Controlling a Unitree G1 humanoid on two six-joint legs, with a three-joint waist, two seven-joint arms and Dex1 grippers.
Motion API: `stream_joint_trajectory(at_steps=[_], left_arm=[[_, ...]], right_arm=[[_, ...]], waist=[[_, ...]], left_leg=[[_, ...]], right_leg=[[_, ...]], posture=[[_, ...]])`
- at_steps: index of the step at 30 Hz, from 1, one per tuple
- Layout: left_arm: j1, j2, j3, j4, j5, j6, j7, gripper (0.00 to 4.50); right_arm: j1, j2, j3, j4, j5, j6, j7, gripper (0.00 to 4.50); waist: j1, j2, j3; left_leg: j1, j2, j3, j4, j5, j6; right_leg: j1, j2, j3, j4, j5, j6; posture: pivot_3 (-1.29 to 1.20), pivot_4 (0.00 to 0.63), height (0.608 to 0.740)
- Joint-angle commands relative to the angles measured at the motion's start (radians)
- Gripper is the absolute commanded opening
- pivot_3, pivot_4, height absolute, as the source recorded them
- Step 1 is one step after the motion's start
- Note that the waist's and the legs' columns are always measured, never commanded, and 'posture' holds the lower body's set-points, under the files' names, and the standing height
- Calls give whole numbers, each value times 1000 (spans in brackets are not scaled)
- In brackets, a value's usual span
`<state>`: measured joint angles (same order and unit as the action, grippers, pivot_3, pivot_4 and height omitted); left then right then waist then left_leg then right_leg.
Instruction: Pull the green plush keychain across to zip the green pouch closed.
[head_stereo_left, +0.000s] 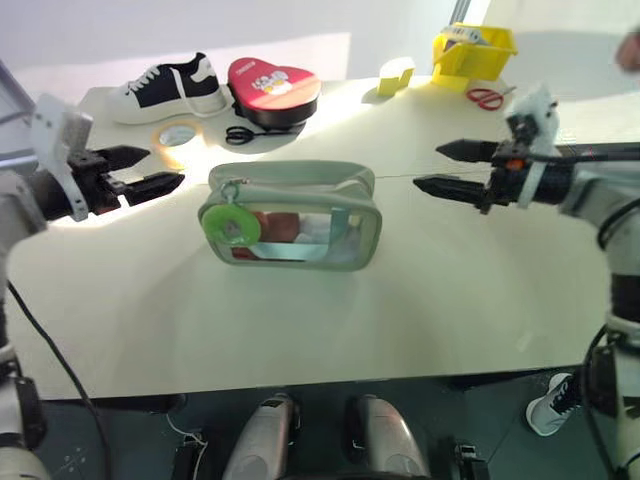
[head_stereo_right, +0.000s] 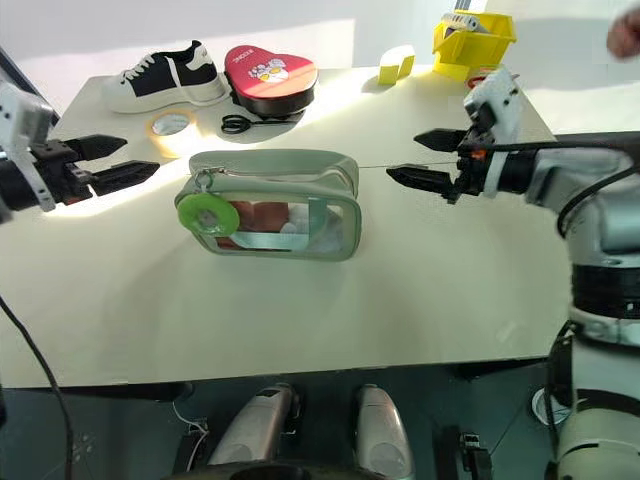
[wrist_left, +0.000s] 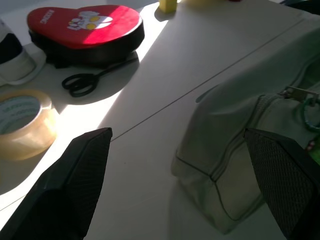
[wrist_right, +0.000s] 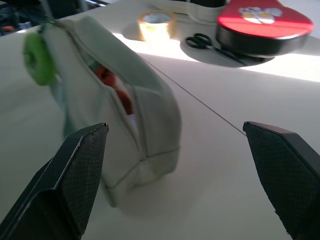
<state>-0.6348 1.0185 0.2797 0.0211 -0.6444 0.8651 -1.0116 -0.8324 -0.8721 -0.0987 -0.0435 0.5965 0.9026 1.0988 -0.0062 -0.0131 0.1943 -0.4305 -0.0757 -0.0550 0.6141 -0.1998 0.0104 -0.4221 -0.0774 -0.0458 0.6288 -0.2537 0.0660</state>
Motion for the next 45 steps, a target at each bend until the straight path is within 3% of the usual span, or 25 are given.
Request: stream_joint_trajectory(at_steps=[1, 20, 30, 35, 39, 44, 45], left_arm=[[-34, 35, 1, 4, -20, 4, -51, 4470], [-2, 50, 15, 24, 15, -39, -42, 4470], [41, 104, 12, -134, -69, 45, -107, 4470], [142, 150, 49, -266, -134, 97, -147, 4470], [280, 116, 98, -375, -159, 119, -96, 4470], [322, 112, 142, -383, -173, 129, -44, 4470], [326, 116, 149, -380, -174, 131, -40, 4496]], right_arm=[[-26, -12, 18, -32, 24, 3, 35, 4500], [-50, 20, 51, -52, 15, -24, 10, 4500], [-89, 77, 141, -143, 17, -38, 26, 4500], [-85, 125, 201, -109, -57, -124, 15, 4500], [-87, 157, 228, -93, -88, -165, 13, 4500], [-76, 174, 270, -63, -150, -228, 16, 4500], [-74, 175, 275, -57, -158, -239, 18, 4254]], waist=[[-2, 0, 0], [-4, 0, 0], [-5, 0, 0], [-6, 0, 0], [-6, 0, 0], [-4, 0, 0], [-4, 0, 0]], left_leg=[[-1, 0, 0, -1, 0, 0], [-4, 0, 0, 0, 0, 0], [-4, 0, 0, 1, 0, 0], [-4, -1, 1, 1, 0, 0], [-4, -1, 1, 2, 0, 0], [-4, 0, 1, 3, 1, -1], [-4, 0, 1, 3, 1, -1]], right_leg=[[-1, 0, 0, 0, 1, 1], [-5, -1, 0, 1, 2, 3], [-5, -1, 1, 2, 2, 3], [-5, -1, 1, 3, 2, 3], [-5, -1, 1, 3, 2, 3], [-5, -1, 1, 4, 3, 2], [-5, -1, 1, 4, 3, 3]], posture=[[0, 150, 740], [0, 150, 740], [0, 150, 740], [0, 150, 740], [0, 150, 740], [0, 150, 740], [0, 150, 740]])
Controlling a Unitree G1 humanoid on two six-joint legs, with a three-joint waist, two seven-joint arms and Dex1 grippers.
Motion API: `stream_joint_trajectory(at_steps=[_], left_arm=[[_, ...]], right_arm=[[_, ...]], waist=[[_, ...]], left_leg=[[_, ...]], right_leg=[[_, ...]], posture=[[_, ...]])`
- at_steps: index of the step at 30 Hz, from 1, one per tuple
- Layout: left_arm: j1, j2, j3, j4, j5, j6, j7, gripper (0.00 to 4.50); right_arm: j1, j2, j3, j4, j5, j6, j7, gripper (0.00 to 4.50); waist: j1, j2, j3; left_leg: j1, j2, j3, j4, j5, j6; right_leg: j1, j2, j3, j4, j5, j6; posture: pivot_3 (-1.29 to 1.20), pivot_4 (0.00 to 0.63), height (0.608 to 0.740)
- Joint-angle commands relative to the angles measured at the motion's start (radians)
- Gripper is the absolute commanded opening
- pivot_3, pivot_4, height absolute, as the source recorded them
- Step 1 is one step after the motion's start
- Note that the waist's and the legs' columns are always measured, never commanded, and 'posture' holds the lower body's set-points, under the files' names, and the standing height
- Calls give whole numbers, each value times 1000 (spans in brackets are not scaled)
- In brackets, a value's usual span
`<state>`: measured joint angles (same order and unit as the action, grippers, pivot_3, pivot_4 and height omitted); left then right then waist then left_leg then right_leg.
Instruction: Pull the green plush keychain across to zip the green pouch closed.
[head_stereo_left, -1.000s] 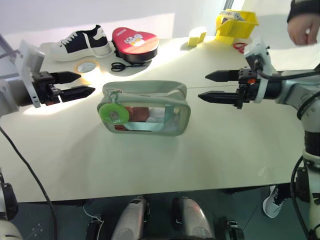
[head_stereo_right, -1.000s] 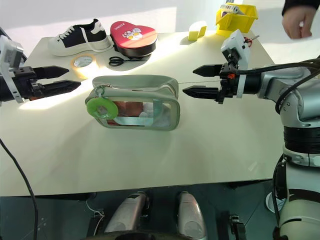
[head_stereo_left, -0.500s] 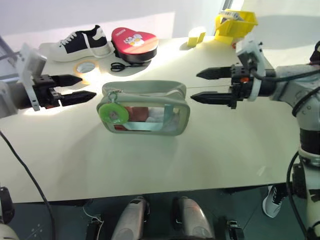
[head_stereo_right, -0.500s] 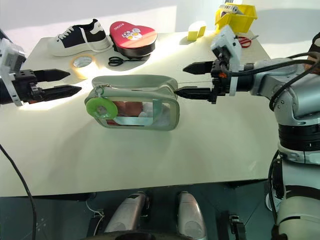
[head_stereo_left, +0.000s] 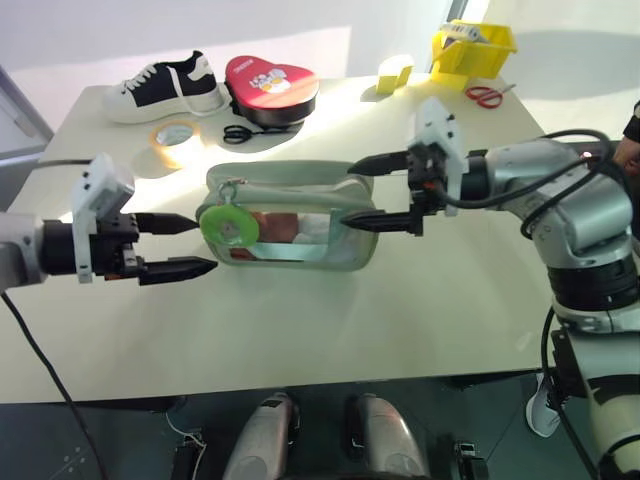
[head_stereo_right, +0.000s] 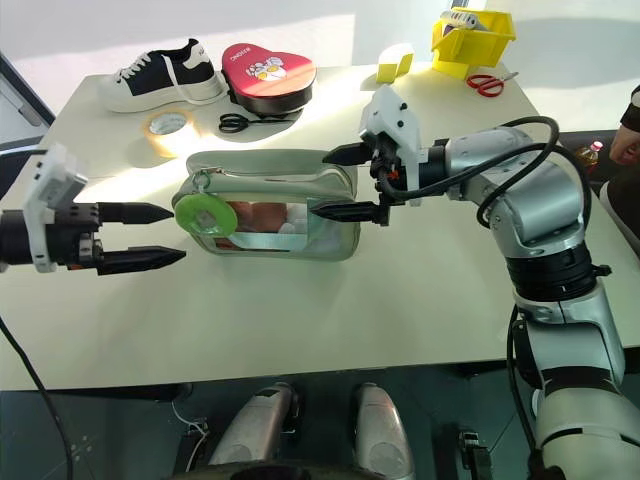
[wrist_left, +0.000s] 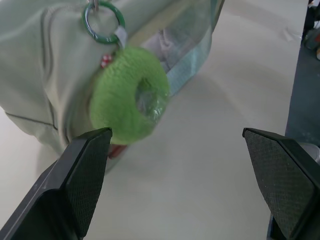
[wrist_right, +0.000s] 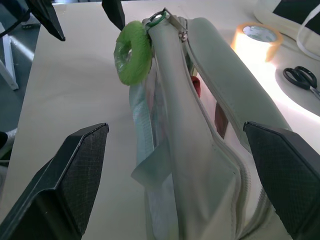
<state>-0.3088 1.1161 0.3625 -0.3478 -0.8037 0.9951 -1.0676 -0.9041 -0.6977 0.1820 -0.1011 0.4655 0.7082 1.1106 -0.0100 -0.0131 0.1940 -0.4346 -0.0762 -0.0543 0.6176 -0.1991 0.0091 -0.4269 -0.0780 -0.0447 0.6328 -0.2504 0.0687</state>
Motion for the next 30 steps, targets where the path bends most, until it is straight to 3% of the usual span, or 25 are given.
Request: stream_joint_trajectory(at_steps=[1, 2, 9, 20, 21, 22, 29, 30], left_arm=[[7, 22, 77, -5, -16, 5, 17, 4500], [17, 23, 87, -1, -17, 6, 18, 4500], [44, -79, 68, -27, -49, 13, 116, 4500], [-34, -242, -32, -4, -39, -13, 261, 4500], [-41, -240, -28, 0, -45, -10, 259, 3964], [-44, -233, -23, 1, -48, -10, 250, 3737], [-91, -191, -8, 36, -71, 0, 216, 250], [-92, -180, -5, 35, -76, 2, 207, 37]], right_arm=[[0, 2, -2, 7, -33, -53, 11, 3943], [2, 4, 1, 12, -37, -61, 16, 3690], [8, 18, 29, 32, -95, -125, 30, 57], [10, 38, 30, 16, -131, -126, 18, 57], [12, 37, 30, 13, -132, -125, 17, 0], [13, 36, 29, 11, -134, -124, 16, 0], [18, 42, 26, 18, -148, -133, 5, 0], [19, 42, 25, 17, -149, -133, 4, 0]], waist=[[-1, 0, 0], [-1, 0, 0], [-1, 0, 0], [0, 0, 0], [0, 0, 0], [-1, 0, 0], [-1, 0, 0], [-2, 0, 0]], left_leg=[[0, 0, 0, 0, 0, 0], [0, 0, 0, 1, 0, 0], [0, 0, 0, 1, 0, 0], [1, 0, 0, 9, 0, 0], [1, 0, 0, 11, 0, 0], [1, 0, 0, 12, 0, 0], [1, 0, 1, 13, 0, 0], [1, 0, 1, 13, 0, 0]], right_leg=[[0, 0, 0, 0, 0, 0], [0, 0, 0, 0, 0, 0], [0, 0, 0, 1, 1, 1], [1, 1, 1, 8, 2, 1], [1, 1, 1, 9, 2, 1], [1, 1, 1, 11, 2, 1], [1, 1, 1, 13, 2, 0], [1, 1, 1, 13, 2, 0]], posture=[[0, 150, 740], [0, 150, 740], [0, 150, 740], [0, 150, 740], [0, 150, 740], [0, 150, 740], [0, 150, 740], [0, 150, 740]])
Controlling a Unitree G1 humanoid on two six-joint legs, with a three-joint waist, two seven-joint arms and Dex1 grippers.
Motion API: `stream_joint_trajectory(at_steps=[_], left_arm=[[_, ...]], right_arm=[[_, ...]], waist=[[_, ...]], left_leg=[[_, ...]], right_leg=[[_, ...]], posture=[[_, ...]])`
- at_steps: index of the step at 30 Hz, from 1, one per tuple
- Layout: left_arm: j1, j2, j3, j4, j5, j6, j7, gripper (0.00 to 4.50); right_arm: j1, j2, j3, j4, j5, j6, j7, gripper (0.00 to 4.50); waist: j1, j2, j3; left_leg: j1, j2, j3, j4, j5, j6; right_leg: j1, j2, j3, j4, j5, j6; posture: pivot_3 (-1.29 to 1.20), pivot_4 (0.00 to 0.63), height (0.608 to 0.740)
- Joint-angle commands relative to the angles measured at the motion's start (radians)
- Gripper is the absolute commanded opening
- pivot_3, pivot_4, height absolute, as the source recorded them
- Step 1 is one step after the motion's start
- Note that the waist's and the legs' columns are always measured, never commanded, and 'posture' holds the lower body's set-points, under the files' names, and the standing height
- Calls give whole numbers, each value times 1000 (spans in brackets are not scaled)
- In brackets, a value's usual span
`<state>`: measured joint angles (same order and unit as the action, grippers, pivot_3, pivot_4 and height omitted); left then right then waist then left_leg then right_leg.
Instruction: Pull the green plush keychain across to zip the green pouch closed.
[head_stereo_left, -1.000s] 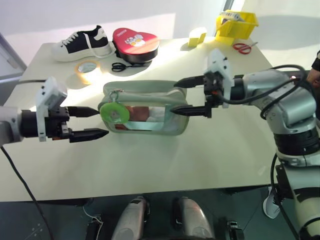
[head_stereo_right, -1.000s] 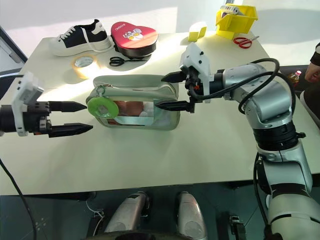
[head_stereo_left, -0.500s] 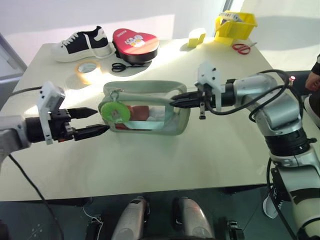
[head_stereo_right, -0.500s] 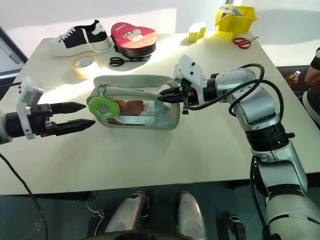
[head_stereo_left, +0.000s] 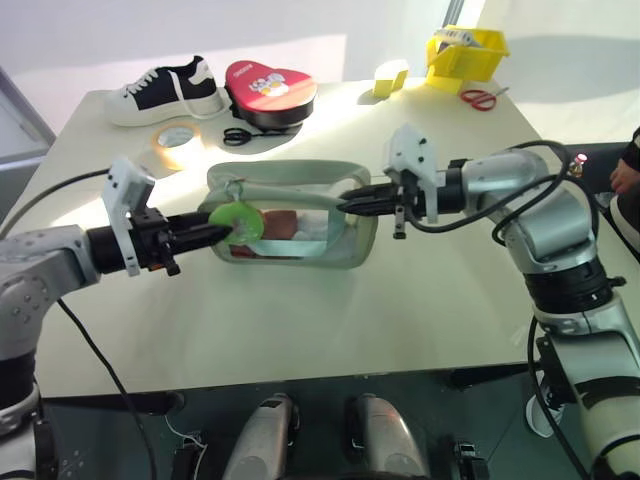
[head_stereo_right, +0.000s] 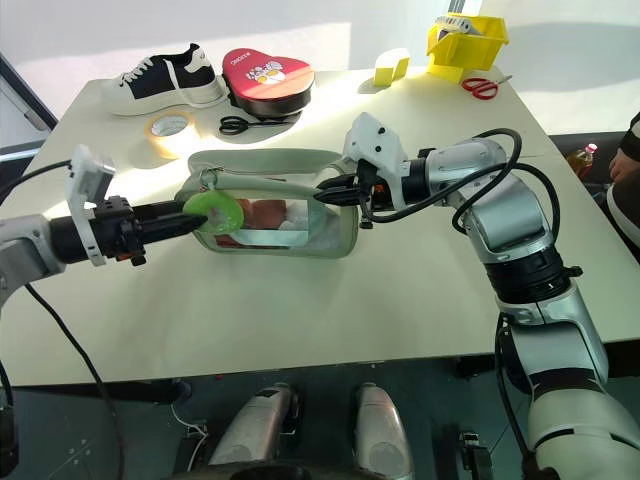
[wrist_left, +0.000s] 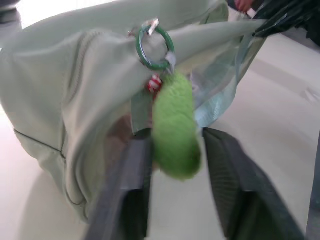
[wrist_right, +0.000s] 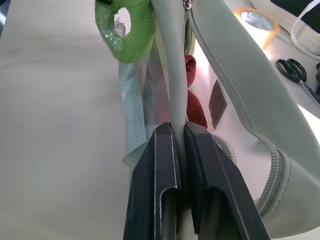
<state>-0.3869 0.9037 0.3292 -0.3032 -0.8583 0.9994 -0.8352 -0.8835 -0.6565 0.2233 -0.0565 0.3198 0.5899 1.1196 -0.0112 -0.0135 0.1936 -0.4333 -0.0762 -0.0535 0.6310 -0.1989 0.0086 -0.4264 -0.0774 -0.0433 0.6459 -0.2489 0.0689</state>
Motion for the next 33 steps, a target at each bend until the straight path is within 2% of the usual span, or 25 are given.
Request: stream_joint_trajectory(at_steps=[1, 5, 8, 11, 14, 18, 21, 24, 27, 31, 33], left_arm=[[-23, 44, 34, -5, -28, 2, -31, 37], [-134, 37, 82, 76, -103, 49, 5, 37], [-257, -15, 100, 151, -185, 103, 77, 37], [-321, -98, 73, 178, -199, 113, 149, 37], [-338, -162, 24, 169, -169, 102, 199, 37], [-298, -209, -45, 171, -56, 23, 250, 37], [-308, -233, -28, 183, -61, 18, 267, 1009], [-327, -206, -11, 170, -94, 53, 248, 2413], [-328, -117, 5, 156, -133, 103, 172, 3896], [-273, 45, 21, 147, -134, 114, 36, 3896], [-185, 149, -3, 165, -39, 18, -74, 3896]], right_arm=[[-1, 1, -18, -28, -5, -16, -7, 0], [2, 1, -22, -28, -7, -19, -14, 0], [1, 4, -22, -22, -9, -24, -18, 0], [-1, 8, -21, -19, -12, -28, -20, 0], [-3, 12, -20, -19, -15, -31, -20, 0], [2, 7, -24, -33, -13, -24, -21, 0], [8, 2, -27, -43, -11, -17, -22, 0], [12, -2, -30, -48, -11, -15, -24, 0], [12, -3, -31, -46, -13, -16, -26, 0], [13, -4, -32, -44, -13, -18, -26, 0], [11, -3, -31, -38, -14, -22, -25, 0]], waist=[[-1, 0, 0], [2, 0, 0], [2, 0, 0], [0, 0, 0], [1, -1, 0], [0, -1, 0], [1, -1, 0], [1, -1, 0], [-1, -1, 0], [-3, -1, 0], [-4, -1, 0]], left_leg=[[0, 0, 0, 0, 0, 0], [0, 0, 0, 0, 0, 0], [0, 0, 0, 1, 0, 0], [1, 0, 0, 1, 0, 0], [2, 0, 0, 1, 1, 0], [2, 0, 1, 1, 1, 0], [2, 0, 1, 1, 1, 0], [2, 0, 1, 1, 1, 0], [2, 0, 1, 1, 1, 0], [2, 0, 1, -1, 1, 0], [2, 0, 1, -2, 1, -1]], right_leg=[[0, 0, 0, 0, 0, 0], [0, 0, 0, 0, 0, 0], [0, 0, 0, 0, 0, 0], [2, 0, 0, 1, 1, 1], [2, 1, 0, 2, 2, 4], [1, 1, 1, 2, 2, 4], [1, 1, 1, 2, 2, 4], [1, 0, 1, 2, 2, 4], [1, 0, 1, 2, 2, 4], [0, 0, 1, 1, 2, 3], [0, 0, 1, 1, 2, 3]], posture=[[0, 150, 740], [0, 150, 740], [0, 150, 740], [0, 150, 740], [0, 150, 740], [0, 150, 740], [0, 150, 740], [0, 150, 740], [0, 150, 740], [0, 150, 740], [0, 150, 740]])
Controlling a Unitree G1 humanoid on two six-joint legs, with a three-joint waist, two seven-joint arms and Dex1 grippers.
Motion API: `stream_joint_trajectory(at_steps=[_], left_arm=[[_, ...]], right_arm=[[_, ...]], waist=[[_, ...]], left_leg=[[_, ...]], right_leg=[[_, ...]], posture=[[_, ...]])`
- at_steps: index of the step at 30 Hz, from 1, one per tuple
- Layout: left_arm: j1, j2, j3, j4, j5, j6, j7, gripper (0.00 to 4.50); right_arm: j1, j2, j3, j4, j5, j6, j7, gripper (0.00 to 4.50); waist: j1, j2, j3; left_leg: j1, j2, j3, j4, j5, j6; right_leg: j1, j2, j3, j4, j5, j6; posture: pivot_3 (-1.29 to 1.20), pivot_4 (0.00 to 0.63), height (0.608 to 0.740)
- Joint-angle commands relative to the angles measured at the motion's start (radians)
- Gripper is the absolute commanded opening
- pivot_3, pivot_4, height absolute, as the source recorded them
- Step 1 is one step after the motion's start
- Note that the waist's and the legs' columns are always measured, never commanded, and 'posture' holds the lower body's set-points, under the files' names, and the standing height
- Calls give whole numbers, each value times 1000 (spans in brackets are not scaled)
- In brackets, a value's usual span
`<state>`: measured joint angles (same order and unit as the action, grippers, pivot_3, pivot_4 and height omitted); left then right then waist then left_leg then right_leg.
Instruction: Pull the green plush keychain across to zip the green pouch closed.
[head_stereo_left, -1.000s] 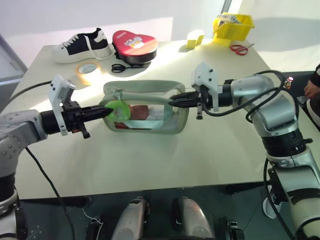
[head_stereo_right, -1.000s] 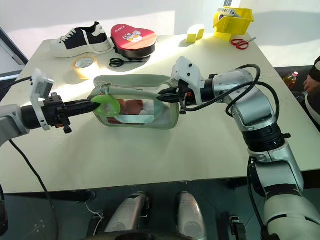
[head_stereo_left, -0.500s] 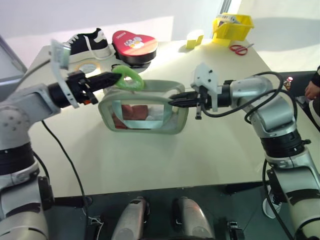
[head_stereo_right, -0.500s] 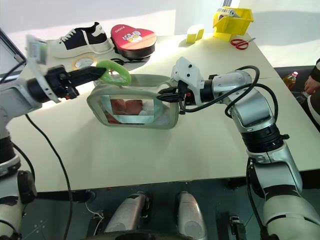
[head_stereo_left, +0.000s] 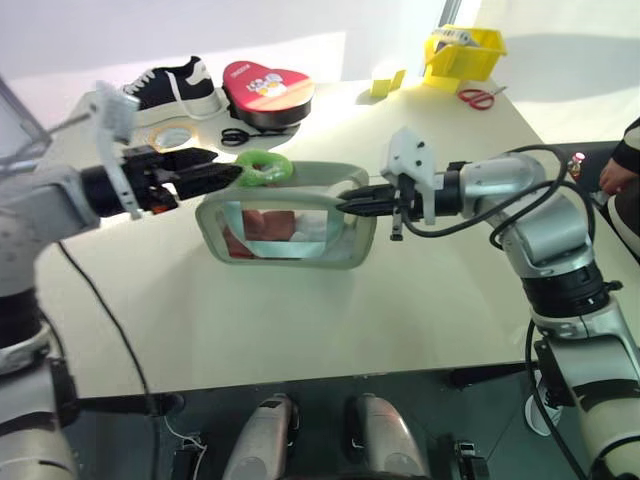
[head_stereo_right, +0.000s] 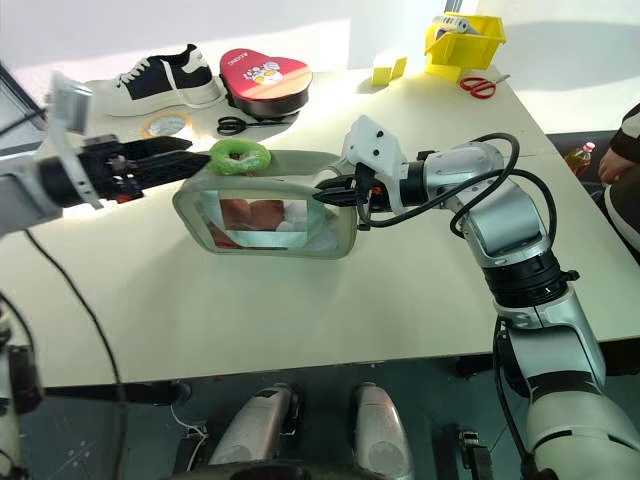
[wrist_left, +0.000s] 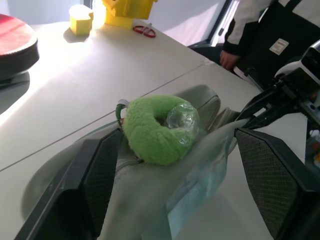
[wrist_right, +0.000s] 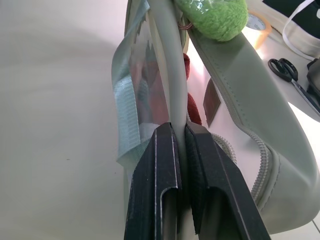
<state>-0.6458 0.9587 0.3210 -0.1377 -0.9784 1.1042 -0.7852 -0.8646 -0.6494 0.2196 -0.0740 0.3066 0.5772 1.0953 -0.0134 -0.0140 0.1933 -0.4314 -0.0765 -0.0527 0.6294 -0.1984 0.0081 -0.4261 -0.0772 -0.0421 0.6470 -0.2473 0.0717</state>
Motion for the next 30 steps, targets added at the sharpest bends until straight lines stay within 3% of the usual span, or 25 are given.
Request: stream_joint_trajectory(at_steps=[1, 5, 10, 13, 19, 22, 25, 29, 30], left_arm=[[109, 128, -17, 10, 140, -151, -159, 3896], [129, 103, -120, 56, 286, -323, -183, 3896], [99, 6, -185, 62, 342, -372, -168, 3896], [100, -10, -198, 76, 374, -396, -183, 3023], [100, 1, -183, 79, 382, -389, -215, 26], [114, 4, -189, 65, 393, -390, -222, 26], [111, -6, -191, 61, 400, -394, -216, 0], [112, -12, -194, 55, 407, -397, -219, 0], [111, -12, -194, 57, 408, -398, -220, 0]], right_arm=[[-8, -10, -27, -21, 0, -10, 0, 0], [-11, -5, -22, -21, 3, -9, 5, 0], [-14, 0, -16, -27, 3, -3, 10, 0], [-15, 2, -14, -28, 0, -1, 13, 0], [-14, 4, -14, -29, -4, -2, 9, 0], [-20, 12, -23, -18, -3, 13, -8, 0], [-44, -7, -35, 4, 7, 13, 21, 1206], [-135, -40, -57, 94, 4, -20, 78, 3159], [-169, -35, -70, 108, 31, -2, 94, 3159]], waist=[[0, 0, 0], [12, 0, 0], [16, 0, 0], [13, 0, 0], [12, 0, 0], [9, 0, 0], [3, 0, 0], [3, 0, 0], [3, 0, 0]], left_leg=[[0, 0, 0, 0, 0, 0], [0, 0, 0, 0, -1, -2], [0, 0, 1, 0, -2, -3], [0, 0, 1, -1, -1, -2], [0, 0, 1, -3, 0, 0], [0, 0, 1, -2, 0, 0], [0, 0, 1, -1, 0, 0], [0, 0, 1, 0, 0, 0], [0, 0, 1, 0, 0, 0]], right_leg=[[0, 0, 0, 0, -1, -2], [0, -1, 0, -1, -2, -4], [1, -2, 0, -6, -1, -6], [1, -1, 0, -6, -1, -5], [-2, -1, 0, -2, 1, -1], [-1, -1, 0, -3, 1, -2], [0, -1, 0, -3, -1, -5], [0, -1, 0, -2, -1, -5], [0, -1, 0, -3, -1, -5]], posture=[[0, 150, 740], [0, 150, 740], [0, 150, 740], [0, 150, 740], [0, 150, 740], [0, 150, 740], [0, 150, 740], [0, 150, 740], [0, 150, 740]])
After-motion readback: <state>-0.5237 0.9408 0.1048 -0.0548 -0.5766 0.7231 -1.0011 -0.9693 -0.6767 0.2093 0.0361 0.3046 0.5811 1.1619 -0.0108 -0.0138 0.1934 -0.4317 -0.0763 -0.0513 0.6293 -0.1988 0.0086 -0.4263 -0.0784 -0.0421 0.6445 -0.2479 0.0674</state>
